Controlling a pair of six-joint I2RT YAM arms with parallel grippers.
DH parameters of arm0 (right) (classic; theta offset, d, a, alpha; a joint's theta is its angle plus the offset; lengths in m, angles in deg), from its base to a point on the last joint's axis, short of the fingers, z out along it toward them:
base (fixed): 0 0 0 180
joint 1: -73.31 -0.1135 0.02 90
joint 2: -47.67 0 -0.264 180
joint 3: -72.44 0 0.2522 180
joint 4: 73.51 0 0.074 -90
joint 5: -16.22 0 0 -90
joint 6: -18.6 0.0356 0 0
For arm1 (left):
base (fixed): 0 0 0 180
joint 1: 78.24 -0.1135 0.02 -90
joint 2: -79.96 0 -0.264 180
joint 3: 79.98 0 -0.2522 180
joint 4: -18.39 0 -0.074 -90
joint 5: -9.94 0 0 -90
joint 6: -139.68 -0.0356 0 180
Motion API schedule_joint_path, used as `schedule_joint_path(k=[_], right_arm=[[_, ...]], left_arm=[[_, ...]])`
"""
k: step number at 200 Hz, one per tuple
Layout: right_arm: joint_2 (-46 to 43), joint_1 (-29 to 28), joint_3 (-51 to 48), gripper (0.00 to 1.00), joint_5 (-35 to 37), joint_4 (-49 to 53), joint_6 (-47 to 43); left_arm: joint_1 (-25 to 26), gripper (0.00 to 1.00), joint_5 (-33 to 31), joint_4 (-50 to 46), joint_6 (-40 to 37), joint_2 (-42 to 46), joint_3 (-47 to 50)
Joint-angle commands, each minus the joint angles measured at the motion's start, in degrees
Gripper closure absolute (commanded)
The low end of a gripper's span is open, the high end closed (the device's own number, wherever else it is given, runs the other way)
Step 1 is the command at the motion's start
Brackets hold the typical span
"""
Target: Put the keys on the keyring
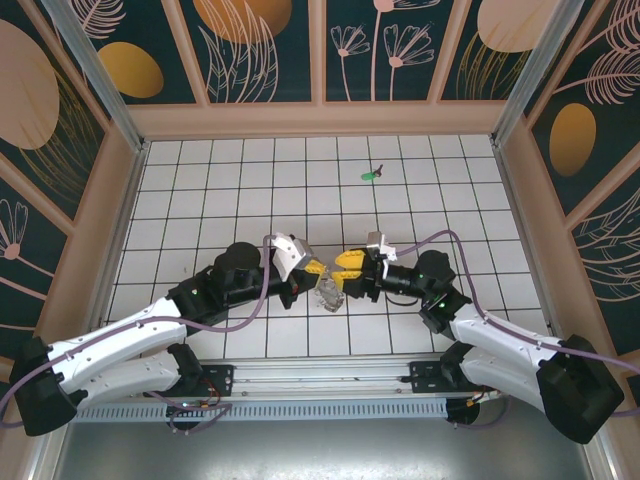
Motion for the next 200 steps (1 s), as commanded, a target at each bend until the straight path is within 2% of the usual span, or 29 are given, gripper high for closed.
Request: schedule_joint_path(k=[1, 92, 143, 200], right_arm=[[0.08, -0.40, 1.78, 0.59, -3.39, -3.92, -0.56], [1.75, -0.39, 3.90, 0.62, -4.52, -0.53, -2.47], [0.70, -0.49, 3.64, 0.72, -5.83, 1.12, -3.21], [-0.09, -1.60, 3.11, 0.78, -6.95, 2.68, -4.31]], left_arm=[[-0.16, 1.00, 2.17, 2.35, -1.84, 0.18, -1.63], [-0.16, 1.00, 6.63, 0.34, -3.92, -0.32, -3.37], [-0.15, 1.00, 7.15, -0.06, -4.48, 0.33, -3.91], [-0.17, 1.00, 7.34, 0.11, -4.82, 0.09, -4.26]])
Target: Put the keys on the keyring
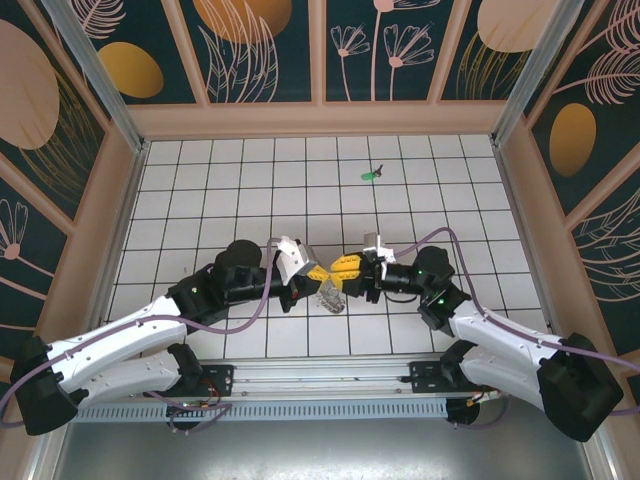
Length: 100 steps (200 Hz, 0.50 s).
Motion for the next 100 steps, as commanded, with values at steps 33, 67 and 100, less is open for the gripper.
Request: schedule_joint_path(k=[33, 67, 100], right_arm=[[-0.66, -2.14, 0.84, 0.86, -1.64, 2.38, -2.81], [-1.42, -2.40, 0.20, 1.00, -0.97, 2.34, -3.77], [-3.45, -2.62, 0.43, 1.00, 3.19, 5.19, -5.66]], left_arm=[[-0.14, 1.00, 1.65, 2.65, -1.22, 0.60, -2.69], [-0.13, 1.00, 0.74, 2.74, -1.48, 0.52, -2.37], [-0.12, 1.00, -2.44, -0.66, -2.46, -0.82, -3.23]])
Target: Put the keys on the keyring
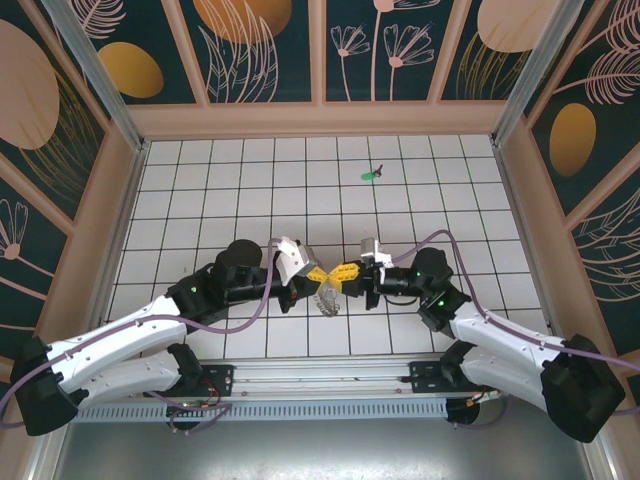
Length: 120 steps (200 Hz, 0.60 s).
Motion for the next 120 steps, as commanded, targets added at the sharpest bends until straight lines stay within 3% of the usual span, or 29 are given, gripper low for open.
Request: schedule_joint_path(k=[1, 16, 29, 48, 72, 95, 120], right_arm=[[-2.36, -1.13, 0.53, 1.00, 3.00, 2.63, -2.72], [-3.66, -1.53, 1.95, 1.00, 6.61, 7.49, -4.66], [-3.90, -1.83, 3.83, 1.00, 8.53, 11.77, -6.22], [-2.92, -3.07, 6.55, 1.00, 10.01, 16.62, -7.82], [-1.51, -4.44, 7.80, 1.00, 10.29, 18.39, -8.42], [-1.95, -5.21, 7.77, 1.00, 10.01, 18.30, -8.81], [-4.12, -5.44, 6.81, 1.00, 9.07, 16.73, -8.48]], left_arm=[[0.15, 1.00, -2.44, 0.63, -1.79, -0.86, -3.06], [0.17, 1.00, -4.21, -2.45, -2.43, -1.86, -3.95], [0.19, 0.91, -5.07, -4.57, -2.95, -2.62, -4.46], [0.14, 0.89, -5.45, -6.29, -3.41, -3.65, -4.97], [0.14, 0.91, -5.24, -7.79, -4.26, -5.35, -5.77], [0.15, 1.00, -4.73, -8.13, -4.81, -6.16, -6.35], [0.18, 1.00, -4.18, -7.19, -4.90, -5.53, -5.89]])
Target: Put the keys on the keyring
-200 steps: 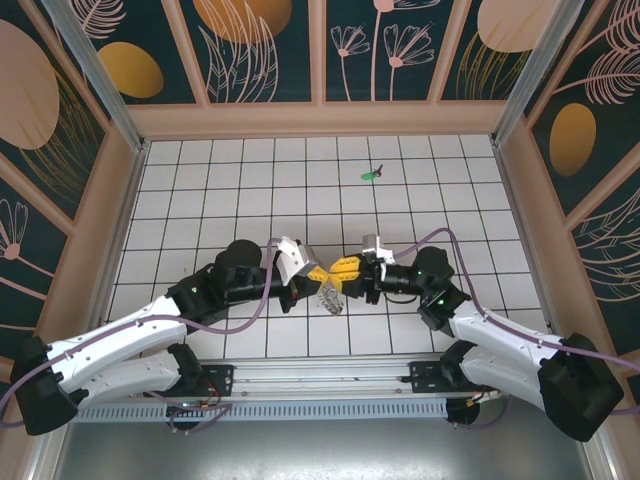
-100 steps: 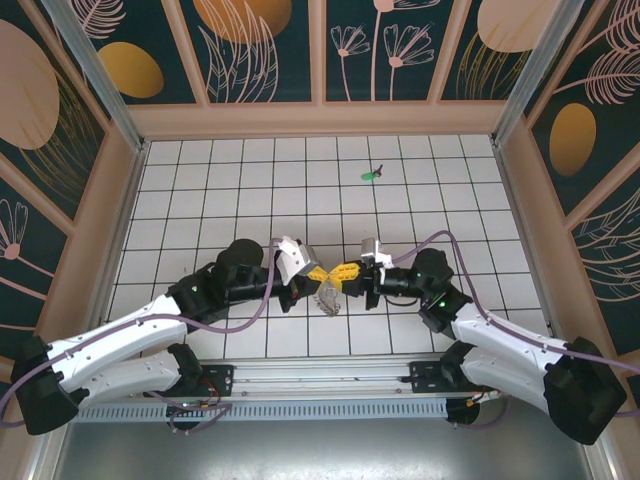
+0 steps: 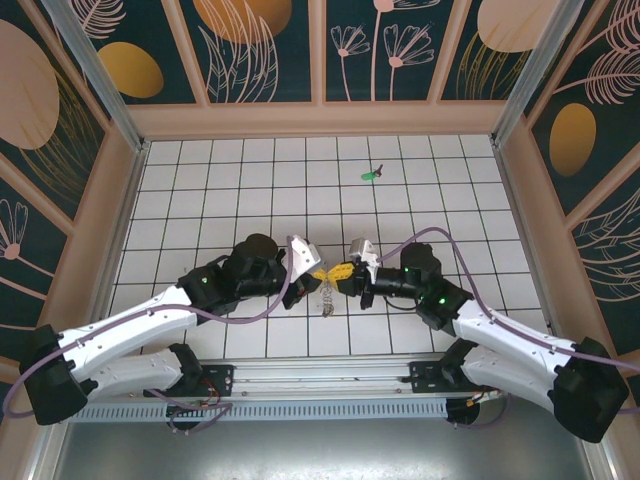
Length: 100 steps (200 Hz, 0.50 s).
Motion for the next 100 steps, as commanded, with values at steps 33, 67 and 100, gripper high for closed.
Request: schedule_joint_path(k=[33, 67, 100], right_arm=[[-5.02, -1.66, -0.47, 0.88, -2.40, -6.27, 0.55], [-6.67, -1.66, -3.25, 0.67, -0.74, -7.99, 3.46], [-9.03, -1.65, -4.77, 0.66, 0.55, -8.33, 4.63]], left_arm=[[0.16, 1.00, 0.53, 5.06, -0.21, 4.16, 0.03], [0.19, 1.00, 2.96, 7.71, 0.14, 6.53, 0.81], [0.17, 1.00, 5.12, 10.09, 0.81, 7.72, 1.67]])
